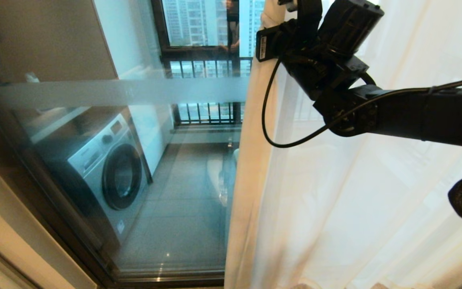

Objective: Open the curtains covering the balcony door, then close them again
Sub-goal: Close the inner curtains on both sides

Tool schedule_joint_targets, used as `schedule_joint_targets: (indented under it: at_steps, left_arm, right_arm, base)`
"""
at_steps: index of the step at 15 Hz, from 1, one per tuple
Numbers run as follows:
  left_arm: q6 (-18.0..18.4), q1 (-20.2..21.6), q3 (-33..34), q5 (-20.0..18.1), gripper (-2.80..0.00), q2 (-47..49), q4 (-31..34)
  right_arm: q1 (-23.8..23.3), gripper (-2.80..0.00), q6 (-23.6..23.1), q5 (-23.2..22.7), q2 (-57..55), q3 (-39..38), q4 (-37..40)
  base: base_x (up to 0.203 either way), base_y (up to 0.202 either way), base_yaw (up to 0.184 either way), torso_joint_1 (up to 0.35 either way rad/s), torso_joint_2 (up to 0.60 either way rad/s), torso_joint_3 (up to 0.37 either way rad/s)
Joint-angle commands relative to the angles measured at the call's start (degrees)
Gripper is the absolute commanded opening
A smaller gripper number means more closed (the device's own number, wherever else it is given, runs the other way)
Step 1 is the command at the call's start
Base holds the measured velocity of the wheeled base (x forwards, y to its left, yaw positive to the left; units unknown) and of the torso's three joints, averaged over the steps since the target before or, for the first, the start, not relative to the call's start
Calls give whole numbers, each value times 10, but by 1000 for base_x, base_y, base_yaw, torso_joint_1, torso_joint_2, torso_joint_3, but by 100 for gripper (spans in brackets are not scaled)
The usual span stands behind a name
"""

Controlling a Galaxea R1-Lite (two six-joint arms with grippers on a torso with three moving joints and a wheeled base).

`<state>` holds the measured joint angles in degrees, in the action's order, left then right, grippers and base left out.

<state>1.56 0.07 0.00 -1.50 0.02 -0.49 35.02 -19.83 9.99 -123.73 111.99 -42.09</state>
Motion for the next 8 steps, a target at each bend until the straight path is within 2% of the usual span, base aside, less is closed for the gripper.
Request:
schedule_joint_targets:
  at_steps: [1, 4, 8]
  left_arm:
    - [0, 0, 0, 0, -280, 0, 0]
    - [0, 0, 0, 0, -280, 0, 0]
    - [0, 0, 0, 0, -280, 0, 0]
  right_arm:
    - [11, -280, -1, -1, 2, 1, -8]
    - [38, -280, -1, 0, -7, 1, -11]
    - [51, -280, -1, 0, -9, 2, -20]
  base:
    - [0, 0, 0, 0, 0, 0]
    - [0, 0, 0, 0, 0, 0]
    - [0, 0, 0, 0, 0, 0]
